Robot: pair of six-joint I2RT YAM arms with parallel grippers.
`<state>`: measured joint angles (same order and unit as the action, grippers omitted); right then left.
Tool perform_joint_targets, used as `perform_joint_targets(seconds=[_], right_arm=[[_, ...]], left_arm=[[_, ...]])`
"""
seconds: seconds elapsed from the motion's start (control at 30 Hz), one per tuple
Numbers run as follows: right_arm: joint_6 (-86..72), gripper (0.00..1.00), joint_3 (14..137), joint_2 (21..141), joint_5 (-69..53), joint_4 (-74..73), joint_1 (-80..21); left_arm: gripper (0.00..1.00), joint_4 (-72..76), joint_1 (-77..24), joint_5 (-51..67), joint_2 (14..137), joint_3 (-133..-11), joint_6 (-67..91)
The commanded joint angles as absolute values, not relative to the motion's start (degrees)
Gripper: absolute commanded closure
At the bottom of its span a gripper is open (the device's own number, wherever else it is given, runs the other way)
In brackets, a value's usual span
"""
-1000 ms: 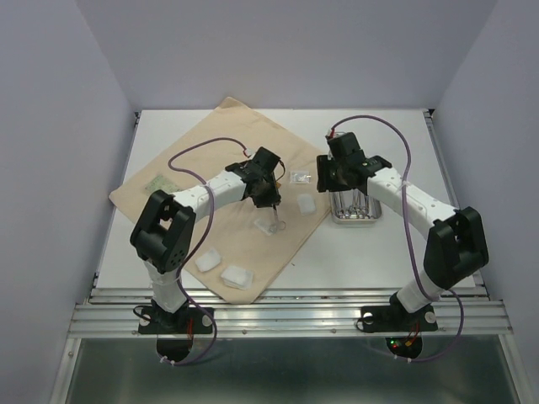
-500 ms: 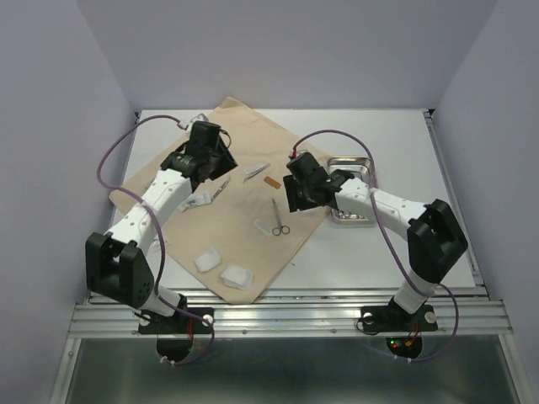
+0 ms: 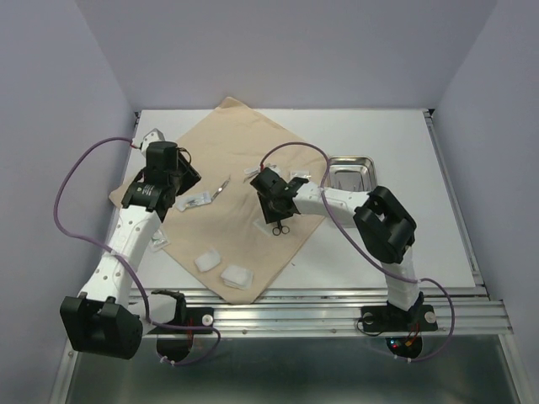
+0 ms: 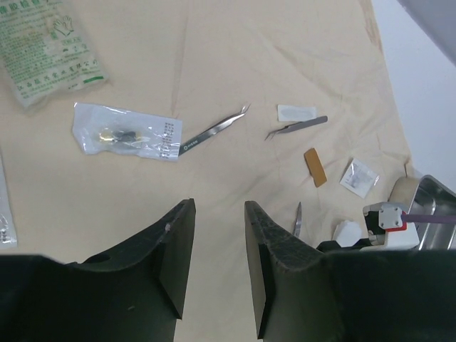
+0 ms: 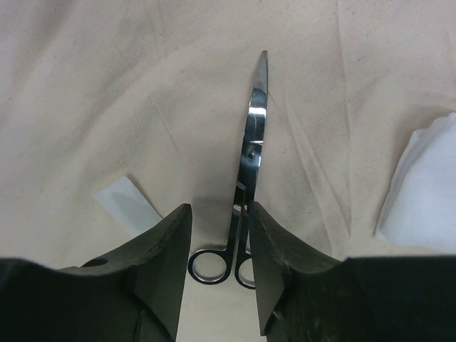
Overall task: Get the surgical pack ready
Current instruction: Place the medical item in the surgical kit, then pick up the medical item from the surgical kit.
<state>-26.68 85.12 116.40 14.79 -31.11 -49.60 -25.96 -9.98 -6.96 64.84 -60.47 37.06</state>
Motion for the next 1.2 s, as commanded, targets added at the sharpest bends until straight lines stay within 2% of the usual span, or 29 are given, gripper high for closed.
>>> perform_joint_targets(seconds=[0.0,0.37,0.57,0.83,1.17], right_arm=[[-28.65,0.59,88.07,117.51,17.84,-31.38,-49.75],[-29.44,0.61,87.45,117.59,20.04,-30.67,-50.27],[-29.97,0.68,85.08,118.30,18.11,-28.39,-50.27],[-28.30,0.92,86.13,113.74,19.15,-28.13,-50.27],[-22.51,0.96,86.66,105.56,28.38,-28.39,-48.43]], left_arm=[[0.55,-24.17,-9.49,-8.35,64.07,-60.73,34.90],[0.56,-23.64,-9.40,-6.15,65.92,-59.50,34.54],[0.56,-23.82,-9.40,-6.07,66.18,-59.77,34.54],[0.57,-22.67,-9.40,-6.68,63.90,-59.24,35.42],[0.57,-21.09,-9.40,-6.33,62.84,-58.97,36.65]])
